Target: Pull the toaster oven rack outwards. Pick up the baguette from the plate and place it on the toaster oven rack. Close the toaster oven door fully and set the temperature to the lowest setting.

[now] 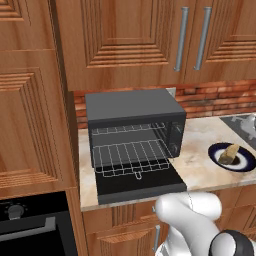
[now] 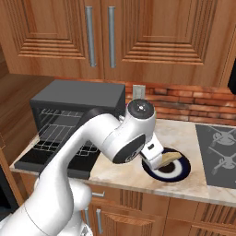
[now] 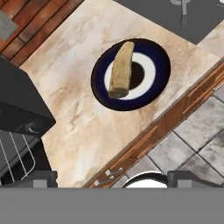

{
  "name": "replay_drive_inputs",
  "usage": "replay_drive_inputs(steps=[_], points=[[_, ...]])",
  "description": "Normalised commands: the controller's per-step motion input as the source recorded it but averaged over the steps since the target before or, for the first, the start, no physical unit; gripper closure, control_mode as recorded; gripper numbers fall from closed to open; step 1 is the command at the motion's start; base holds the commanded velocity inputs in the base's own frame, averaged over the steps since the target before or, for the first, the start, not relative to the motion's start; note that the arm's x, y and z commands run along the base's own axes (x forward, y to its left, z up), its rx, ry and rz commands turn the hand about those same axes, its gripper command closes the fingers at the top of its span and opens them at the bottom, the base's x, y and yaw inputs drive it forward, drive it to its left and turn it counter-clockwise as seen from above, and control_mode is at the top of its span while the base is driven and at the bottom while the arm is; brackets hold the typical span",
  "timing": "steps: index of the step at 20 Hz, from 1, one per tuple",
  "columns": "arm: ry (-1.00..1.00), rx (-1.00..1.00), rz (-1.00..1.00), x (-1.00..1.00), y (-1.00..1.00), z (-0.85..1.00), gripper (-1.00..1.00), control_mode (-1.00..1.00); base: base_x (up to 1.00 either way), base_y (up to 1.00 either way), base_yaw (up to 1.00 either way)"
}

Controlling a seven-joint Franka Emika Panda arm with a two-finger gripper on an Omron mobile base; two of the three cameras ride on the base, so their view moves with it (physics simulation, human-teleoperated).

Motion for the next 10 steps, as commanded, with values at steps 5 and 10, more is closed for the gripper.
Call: replay_drive_inputs(steps=[5, 10], points=[[0.07, -0.02, 0.0, 0.27, -0.14, -0.14, -1.0, -1.0, 0.0, 0.0, 0.0], [0.05, -0.02, 0.0, 0.29, -0.05, -0.26, -1.0, -1.0, 0.0, 0.0, 0.0]])
